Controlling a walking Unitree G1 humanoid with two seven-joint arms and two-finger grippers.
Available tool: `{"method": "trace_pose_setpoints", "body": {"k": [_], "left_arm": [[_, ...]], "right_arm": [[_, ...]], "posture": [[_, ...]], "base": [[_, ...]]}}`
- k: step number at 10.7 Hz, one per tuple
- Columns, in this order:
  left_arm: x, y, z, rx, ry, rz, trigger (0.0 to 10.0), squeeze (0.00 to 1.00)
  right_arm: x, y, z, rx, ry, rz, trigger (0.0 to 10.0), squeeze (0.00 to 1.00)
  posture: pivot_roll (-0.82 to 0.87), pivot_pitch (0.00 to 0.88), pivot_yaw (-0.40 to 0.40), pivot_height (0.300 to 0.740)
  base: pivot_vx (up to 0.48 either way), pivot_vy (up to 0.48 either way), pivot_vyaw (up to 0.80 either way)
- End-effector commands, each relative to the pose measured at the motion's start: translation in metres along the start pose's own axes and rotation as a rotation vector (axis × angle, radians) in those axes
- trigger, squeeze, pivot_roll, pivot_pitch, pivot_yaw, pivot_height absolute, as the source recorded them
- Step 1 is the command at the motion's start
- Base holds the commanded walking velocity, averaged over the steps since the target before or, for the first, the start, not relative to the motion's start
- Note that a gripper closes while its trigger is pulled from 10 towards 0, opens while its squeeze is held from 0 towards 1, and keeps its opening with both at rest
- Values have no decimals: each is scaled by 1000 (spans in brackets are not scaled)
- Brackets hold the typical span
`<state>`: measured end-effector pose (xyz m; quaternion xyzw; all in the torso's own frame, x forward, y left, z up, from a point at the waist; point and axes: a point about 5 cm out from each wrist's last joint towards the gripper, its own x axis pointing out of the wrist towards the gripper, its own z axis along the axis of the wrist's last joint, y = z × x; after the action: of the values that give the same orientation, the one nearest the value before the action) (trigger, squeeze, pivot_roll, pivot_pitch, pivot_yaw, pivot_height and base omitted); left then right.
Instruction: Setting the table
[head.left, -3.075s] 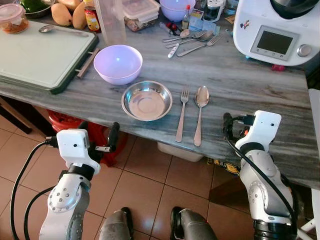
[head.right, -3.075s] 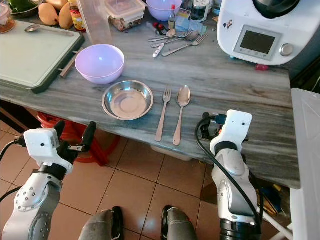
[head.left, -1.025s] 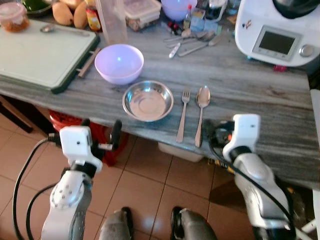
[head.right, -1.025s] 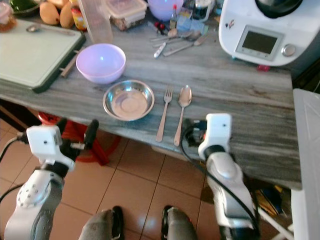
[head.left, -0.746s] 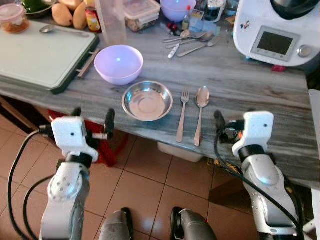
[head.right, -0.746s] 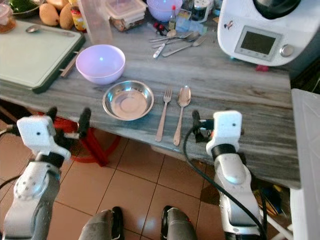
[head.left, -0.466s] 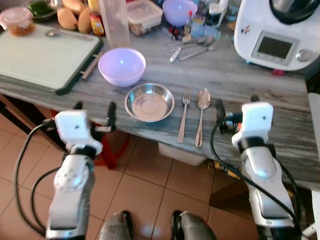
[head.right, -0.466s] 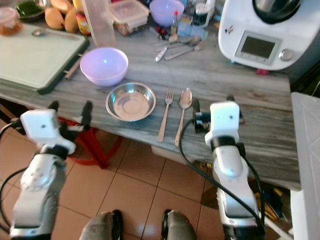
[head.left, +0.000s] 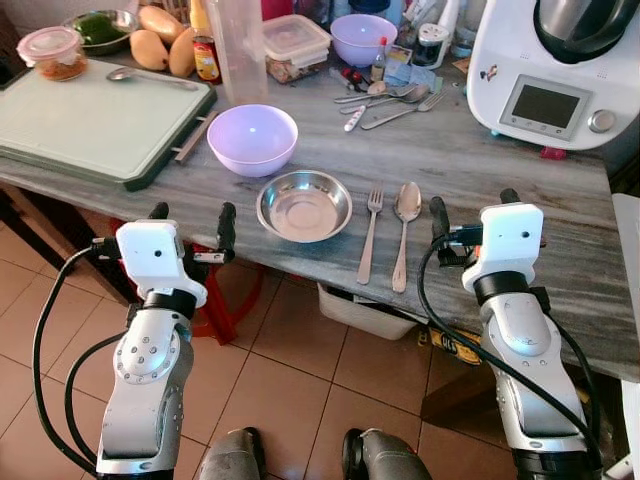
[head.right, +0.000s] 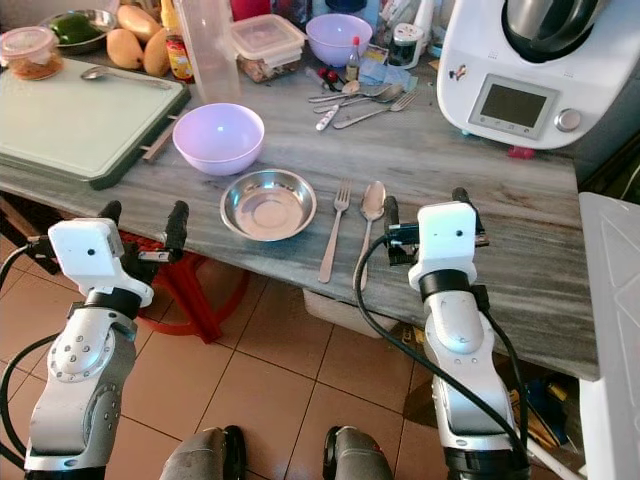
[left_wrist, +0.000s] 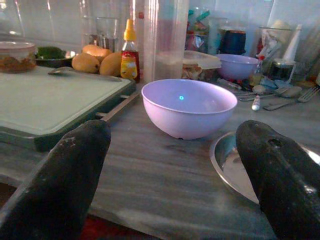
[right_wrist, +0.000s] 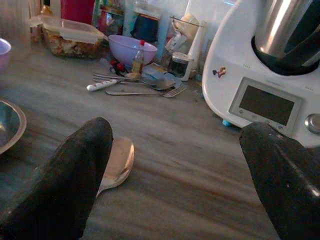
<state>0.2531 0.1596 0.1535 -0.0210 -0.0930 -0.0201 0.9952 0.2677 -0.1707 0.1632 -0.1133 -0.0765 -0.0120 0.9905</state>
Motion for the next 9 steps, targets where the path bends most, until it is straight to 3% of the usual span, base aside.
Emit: {"method": "trace_pose_setpoints", "body": {"k": [1, 9], "left_arm": [[-1, 1, -2, 8, 5, 0, 10000, 0], [-1, 1, -2, 8, 5, 0, 10000, 0]], "right_arm": [[-1, -1, -2, -5, 5, -2, 10000, 0], [-1, -1, -2, -5, 5, -2, 10000, 0]], "posture": [[-16, 69, -11, 740], [-16, 69, -11, 740]], "base": [[0, 0, 0], [0, 0, 0]]}}
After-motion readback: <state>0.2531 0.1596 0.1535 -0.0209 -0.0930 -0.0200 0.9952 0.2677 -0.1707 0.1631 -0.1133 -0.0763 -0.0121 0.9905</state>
